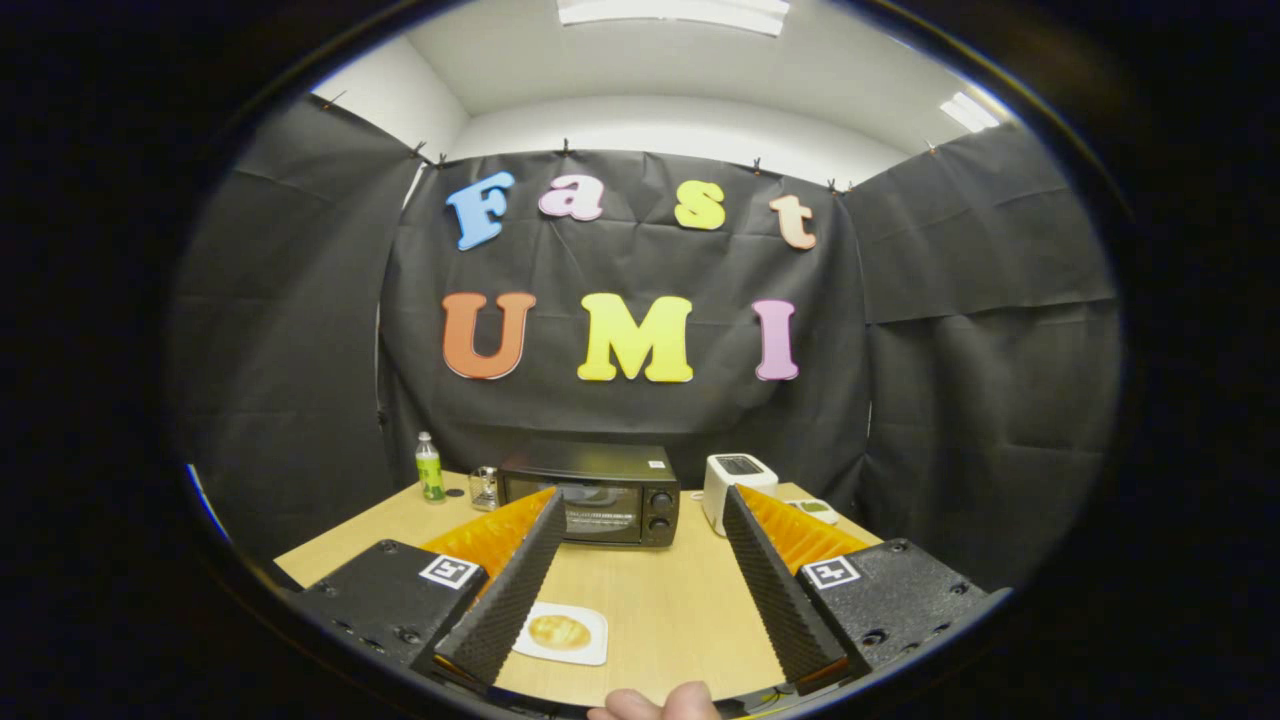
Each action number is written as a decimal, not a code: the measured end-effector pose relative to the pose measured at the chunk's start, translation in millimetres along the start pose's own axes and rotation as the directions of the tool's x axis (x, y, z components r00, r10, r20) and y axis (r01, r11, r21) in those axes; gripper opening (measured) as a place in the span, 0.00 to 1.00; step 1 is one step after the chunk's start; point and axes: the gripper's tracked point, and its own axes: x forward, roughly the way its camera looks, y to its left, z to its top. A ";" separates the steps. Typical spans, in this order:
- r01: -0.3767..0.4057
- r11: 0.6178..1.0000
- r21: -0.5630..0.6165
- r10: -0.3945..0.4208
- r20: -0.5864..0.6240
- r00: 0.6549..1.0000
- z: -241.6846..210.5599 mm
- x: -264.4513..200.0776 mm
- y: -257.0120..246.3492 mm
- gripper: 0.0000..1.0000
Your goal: Open the toaster oven, put the food inside, and close the toaster oven door.
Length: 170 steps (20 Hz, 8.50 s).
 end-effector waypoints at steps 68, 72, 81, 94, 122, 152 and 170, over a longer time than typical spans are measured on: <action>-0.097 0.995 0.034 0.103 -0.252 0.962 -155.8 366.1 127.6 1.00; -0.096 0.995 -0.005 0.091 -0.273 0.958 -169.5 336.2 126.0 1.00; -0.163 0.987 -0.017 0.143 -0.397 0.907 -220.2 283.9 126.1 0.98; -0.178 0.984 0.027 0.167 -0.502 0.849 -248.7 258.4 113.4 0.98; -0.242 0.970 -0.030 0.218 -0.339 0.915 -285.4 98.1 113.0 1.00; -0.075 0.753 0.654 0.304 -0.246 0.920 -198.5 177.2 138.0 0.46; 0.146 0.807 0.572 0.123 -0.404 0.906 -225.5 410.7 144.0 0.47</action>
